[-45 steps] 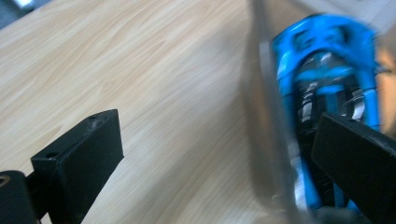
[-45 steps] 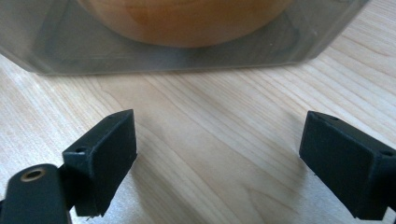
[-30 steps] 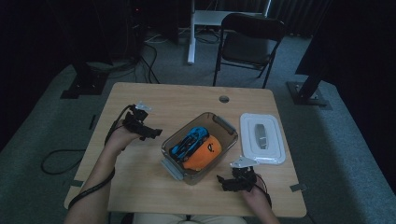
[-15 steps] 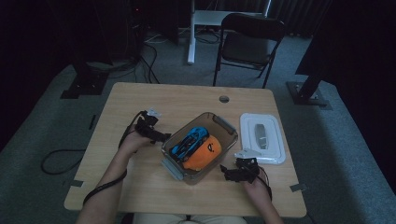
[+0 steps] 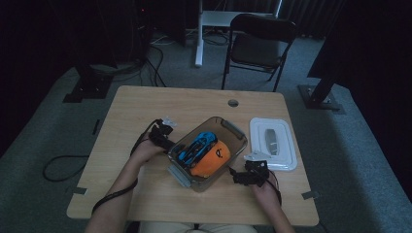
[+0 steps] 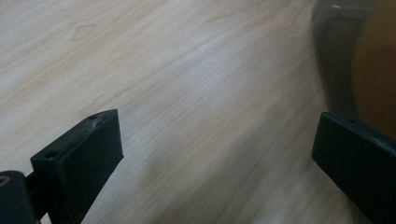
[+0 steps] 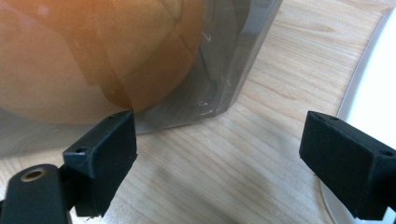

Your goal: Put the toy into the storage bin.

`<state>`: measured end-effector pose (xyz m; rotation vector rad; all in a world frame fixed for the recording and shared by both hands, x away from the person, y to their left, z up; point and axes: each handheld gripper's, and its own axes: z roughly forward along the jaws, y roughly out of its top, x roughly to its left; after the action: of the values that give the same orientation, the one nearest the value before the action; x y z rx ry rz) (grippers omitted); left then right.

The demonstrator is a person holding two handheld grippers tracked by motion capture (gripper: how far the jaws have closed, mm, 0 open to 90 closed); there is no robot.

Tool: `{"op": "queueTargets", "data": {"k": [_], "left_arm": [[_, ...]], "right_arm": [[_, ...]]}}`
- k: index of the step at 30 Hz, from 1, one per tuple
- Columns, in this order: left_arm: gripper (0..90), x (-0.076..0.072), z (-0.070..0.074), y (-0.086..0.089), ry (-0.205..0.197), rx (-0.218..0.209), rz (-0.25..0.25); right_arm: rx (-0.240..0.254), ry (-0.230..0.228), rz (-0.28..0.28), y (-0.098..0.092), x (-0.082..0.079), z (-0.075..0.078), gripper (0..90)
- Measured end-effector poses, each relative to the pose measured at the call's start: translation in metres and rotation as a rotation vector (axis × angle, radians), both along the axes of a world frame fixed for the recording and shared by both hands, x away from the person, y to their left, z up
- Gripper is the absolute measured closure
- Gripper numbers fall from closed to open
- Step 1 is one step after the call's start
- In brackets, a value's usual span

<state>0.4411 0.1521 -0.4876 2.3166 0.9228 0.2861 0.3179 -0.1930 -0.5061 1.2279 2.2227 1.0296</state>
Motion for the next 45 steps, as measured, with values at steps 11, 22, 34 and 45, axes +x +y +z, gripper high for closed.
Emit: {"op": "queueTargets", "data": {"k": [11, 22, 34, 45], "left_arm": [[2.7, -0.021, 0.003, 0.002, -0.036, 0.019, 0.024], [2.6, -0.052, 0.003, -0.002, -0.013, 0.027, 0.006], [2.7, -0.073, 0.004, 0.003, -0.048, 0.05, 0.063], [2.7, -0.092, 0.004, -0.001, -0.024, 0.026, -0.016]], "right_arm": [[0.02, 0.005, 0.015, 0.001, 0.005, 0.0, 10.8], [0.029, -0.024, 0.004, 0.006, 0.008, 0.001, 13.1], [-0.008, -0.027, 0.03, 0.014, 0.022, 0.004, 13.5], [-0.013, -0.041, 0.039, 0.011, 0.037, 0.005, 15.8]]}}
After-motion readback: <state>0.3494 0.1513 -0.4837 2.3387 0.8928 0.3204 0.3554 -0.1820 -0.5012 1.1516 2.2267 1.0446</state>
